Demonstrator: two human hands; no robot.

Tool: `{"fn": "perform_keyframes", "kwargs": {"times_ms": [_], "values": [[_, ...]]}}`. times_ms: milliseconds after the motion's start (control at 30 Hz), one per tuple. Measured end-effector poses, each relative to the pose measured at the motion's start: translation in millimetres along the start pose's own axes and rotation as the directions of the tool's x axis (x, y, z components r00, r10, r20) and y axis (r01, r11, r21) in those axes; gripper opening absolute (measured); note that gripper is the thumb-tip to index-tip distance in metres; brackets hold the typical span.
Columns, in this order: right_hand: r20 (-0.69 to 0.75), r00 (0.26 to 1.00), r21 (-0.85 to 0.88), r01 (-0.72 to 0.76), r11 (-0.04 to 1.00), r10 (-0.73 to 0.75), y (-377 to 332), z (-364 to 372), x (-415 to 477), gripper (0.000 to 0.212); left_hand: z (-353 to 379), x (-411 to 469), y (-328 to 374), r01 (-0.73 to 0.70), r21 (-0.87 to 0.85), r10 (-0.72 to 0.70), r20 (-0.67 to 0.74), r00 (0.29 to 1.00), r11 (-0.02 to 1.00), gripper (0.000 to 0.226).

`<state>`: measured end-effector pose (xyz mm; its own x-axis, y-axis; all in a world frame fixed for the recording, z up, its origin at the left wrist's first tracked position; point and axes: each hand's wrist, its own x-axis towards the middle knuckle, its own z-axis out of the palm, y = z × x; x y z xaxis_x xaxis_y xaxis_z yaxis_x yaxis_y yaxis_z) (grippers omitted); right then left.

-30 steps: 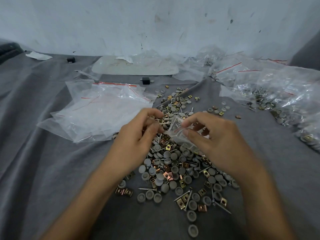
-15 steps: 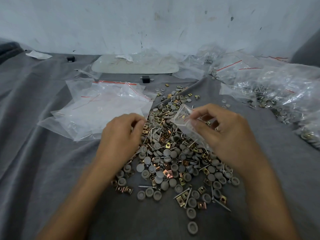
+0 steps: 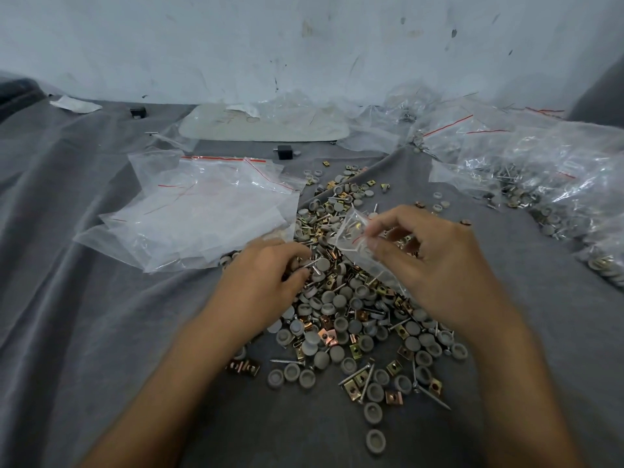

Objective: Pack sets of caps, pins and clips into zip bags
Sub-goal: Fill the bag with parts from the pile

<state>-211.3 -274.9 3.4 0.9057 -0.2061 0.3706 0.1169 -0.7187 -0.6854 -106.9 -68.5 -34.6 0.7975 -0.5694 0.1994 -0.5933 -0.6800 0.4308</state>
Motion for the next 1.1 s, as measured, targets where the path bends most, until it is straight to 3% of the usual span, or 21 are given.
{"fn": "perform_keyframes", "kwargs": {"times_ms": [200, 433, 567, 700, 767, 900, 1033, 1100], "values": [[0.000, 1.000, -0.004, -0.002, 1.000, 0.002, 0, 1, -1, 0.005, 4, 0, -5, -0.021, 0.010, 0.022, -0.103, 0.994, 1.000, 0.019], [0.038, 0.999, -0.045, 0.007, 0.999, -0.005, -1, 1, 0, 0.004, -7, 0, -3, 0.019, -0.325, -0.114, -0.275, 0.955, 0.945, 0.009], [0.057, 0.998, -0.065, 0.042, 0.997, -0.038, -2, 4, 1, 0.005, -7, -1, 9, -0.065, -0.465, -0.056, -0.242, 0.969, 0.883, 0.004], [0.069, 0.996, -0.085, 0.056, 0.995, -0.050, -3, 6, 1, 0.005, -2, -2, 15, -0.134, -0.440, 0.034, -0.227, 0.973, 0.888, 0.016], [0.060, 0.997, -0.074, 0.048, 0.996, -0.043, -2, 5, 1, 0.005, 0, -2, 12, -0.112, -0.418, 0.012, -0.235, 0.972, 0.902, 0.025], [0.013, 1.000, -0.054, 0.026, 0.998, -0.025, 0, 2, 0, 0.006, 2, 1, 2, -0.017, -0.202, -0.028, -0.215, 0.976, 0.979, 0.018], [0.009, 1.000, -0.064, 0.025, 0.998, -0.024, -2, 2, 0, 0.005, 9, -2, 6, 0.104, 0.088, -0.101, -0.029, 0.994, 0.991, 0.066], [0.013, 1.000, -0.064, 0.024, 0.998, -0.023, -2, 2, 0, 0.005, 12, -2, 9, 0.104, 0.144, -0.100, -0.031, 0.994, 0.984, 0.070]]}}
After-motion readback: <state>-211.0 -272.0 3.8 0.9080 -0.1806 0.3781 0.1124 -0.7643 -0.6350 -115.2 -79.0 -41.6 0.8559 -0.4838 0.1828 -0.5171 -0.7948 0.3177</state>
